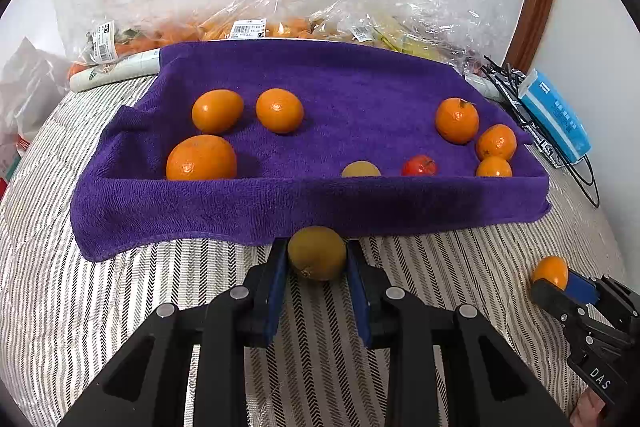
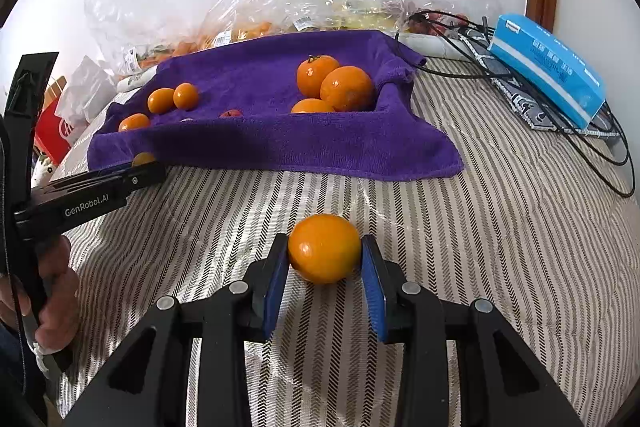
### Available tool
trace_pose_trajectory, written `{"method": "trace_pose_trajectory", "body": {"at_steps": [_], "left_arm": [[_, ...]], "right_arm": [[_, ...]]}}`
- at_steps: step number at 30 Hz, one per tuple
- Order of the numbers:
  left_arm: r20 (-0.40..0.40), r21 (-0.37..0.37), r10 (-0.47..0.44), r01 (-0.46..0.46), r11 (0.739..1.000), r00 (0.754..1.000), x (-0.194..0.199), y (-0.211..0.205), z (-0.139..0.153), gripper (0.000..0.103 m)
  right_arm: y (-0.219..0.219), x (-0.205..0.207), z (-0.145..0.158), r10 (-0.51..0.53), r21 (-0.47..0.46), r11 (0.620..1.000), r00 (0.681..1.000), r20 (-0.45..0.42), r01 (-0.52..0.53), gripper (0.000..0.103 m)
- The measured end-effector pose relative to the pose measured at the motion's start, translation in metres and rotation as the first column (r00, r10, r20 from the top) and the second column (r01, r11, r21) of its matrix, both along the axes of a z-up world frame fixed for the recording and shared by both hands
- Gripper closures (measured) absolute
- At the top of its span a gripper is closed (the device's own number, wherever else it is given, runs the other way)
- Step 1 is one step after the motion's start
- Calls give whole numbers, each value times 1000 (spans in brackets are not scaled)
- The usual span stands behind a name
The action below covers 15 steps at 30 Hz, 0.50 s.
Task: Organize fruits
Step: 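Grasp the brown kiwi with the left gripper while the right gripper lifts its orange, then carry the held orange and kiwi over the purple towel and lower them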
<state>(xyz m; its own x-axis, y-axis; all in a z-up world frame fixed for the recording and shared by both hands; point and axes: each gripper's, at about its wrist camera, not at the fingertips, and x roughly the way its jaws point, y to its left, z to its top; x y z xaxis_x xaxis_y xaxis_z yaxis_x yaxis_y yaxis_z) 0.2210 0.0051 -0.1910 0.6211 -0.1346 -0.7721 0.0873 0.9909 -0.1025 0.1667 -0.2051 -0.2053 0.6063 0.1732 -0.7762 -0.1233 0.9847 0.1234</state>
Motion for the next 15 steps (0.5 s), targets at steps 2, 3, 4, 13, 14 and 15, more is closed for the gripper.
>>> {"method": "trace_pose_trajectory", "body": {"at_steps": [2,3,4,13,14,15], "left_arm": [[1,-3,0,0,1000,1000,0,0,0,75],[3,-20,-4,4,1000,1000,0,2,0,76],[3,-39,-10,10,999,1000,0,4,0,76],[51,-153,-60,67,986,997,-12,12,6,76],[45,-155,-63,70,985,997,-13,12,5,76],[39,-155,-66,71,985,997,-14,12,5,76]], "right_arm": [[0,0,0,-2,-3,1000,1000,-1,1,68],[1,0,0,1,-3,1000,1000,0,-1,68],[1,0,0,1,-3,1000,1000,0,-1,68],[1,0,0,-6,-6,1000,1000,2,6,68],[1,0,0,-2,-3,1000,1000,2,2,68],[1,0,0,2,-2,1000,1000,2,-2,68]]}}
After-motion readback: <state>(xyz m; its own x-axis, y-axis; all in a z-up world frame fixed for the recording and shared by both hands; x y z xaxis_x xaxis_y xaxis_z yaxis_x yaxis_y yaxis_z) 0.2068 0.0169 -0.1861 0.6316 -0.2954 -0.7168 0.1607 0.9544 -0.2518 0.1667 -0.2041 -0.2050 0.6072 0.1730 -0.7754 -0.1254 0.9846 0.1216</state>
